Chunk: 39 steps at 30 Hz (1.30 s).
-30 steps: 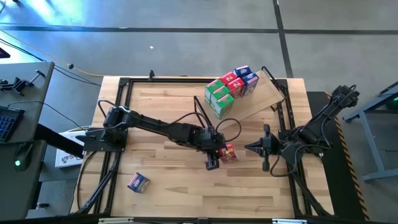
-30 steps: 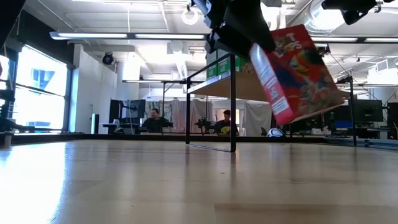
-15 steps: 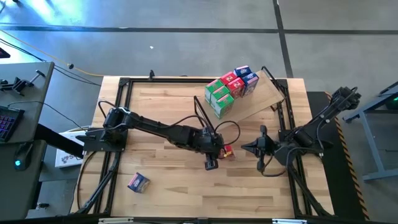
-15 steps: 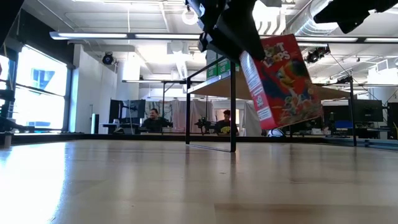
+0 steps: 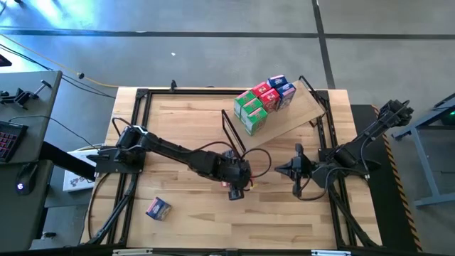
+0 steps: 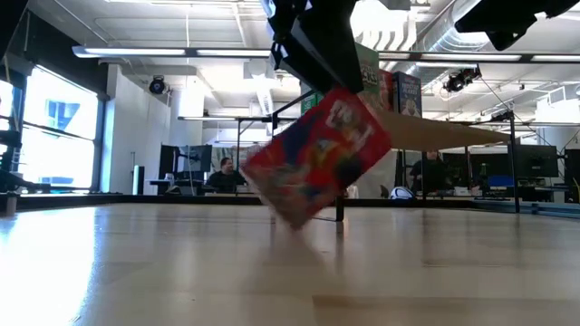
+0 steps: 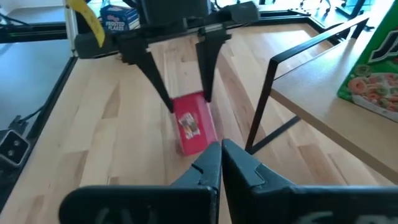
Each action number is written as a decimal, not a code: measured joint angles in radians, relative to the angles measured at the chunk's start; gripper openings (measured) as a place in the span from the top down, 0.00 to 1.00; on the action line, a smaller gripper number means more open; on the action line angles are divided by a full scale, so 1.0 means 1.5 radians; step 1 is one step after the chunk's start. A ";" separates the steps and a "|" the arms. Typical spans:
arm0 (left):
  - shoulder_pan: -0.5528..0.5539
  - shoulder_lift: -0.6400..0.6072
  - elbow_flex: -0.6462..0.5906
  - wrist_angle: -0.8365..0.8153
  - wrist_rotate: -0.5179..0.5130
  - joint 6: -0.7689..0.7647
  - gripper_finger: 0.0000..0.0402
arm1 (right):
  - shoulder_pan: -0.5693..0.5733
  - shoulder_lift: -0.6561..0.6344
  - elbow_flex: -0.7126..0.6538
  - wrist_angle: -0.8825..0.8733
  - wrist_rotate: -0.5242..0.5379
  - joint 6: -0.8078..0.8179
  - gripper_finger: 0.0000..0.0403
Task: Stack cereal on shelf
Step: Put the red cereal box on the shelf and aligned with the other red cereal boxes
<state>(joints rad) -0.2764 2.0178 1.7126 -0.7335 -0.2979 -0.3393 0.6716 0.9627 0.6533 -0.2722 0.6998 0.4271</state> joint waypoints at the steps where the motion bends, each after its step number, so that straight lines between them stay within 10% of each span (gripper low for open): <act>1: 0.000 0.000 0.000 0.002 -0.001 0.001 0.48 | 0.000 0.000 0.000 0.000 -0.004 0.000 1.00; 14: -0.046 -0.031 -0.005 -0.039 -0.025 -0.015 0.44 | 0.000 0.020 0.000 0.000 -0.051 0.004 0.66; 25: -0.113 -0.058 -0.221 0.074 -0.108 -0.165 0.64 | -0.022 0.158 -0.027 0.021 -0.102 0.032 0.37; 39: -0.060 -0.177 -0.551 0.611 -0.031 -0.219 0.83 | -0.091 0.170 -0.340 0.620 -0.146 -0.040 0.37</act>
<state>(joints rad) -0.3658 1.7521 0.8864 0.1830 -0.3437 -0.6680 0.5347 1.2171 0.1431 0.6573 0.4807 0.3674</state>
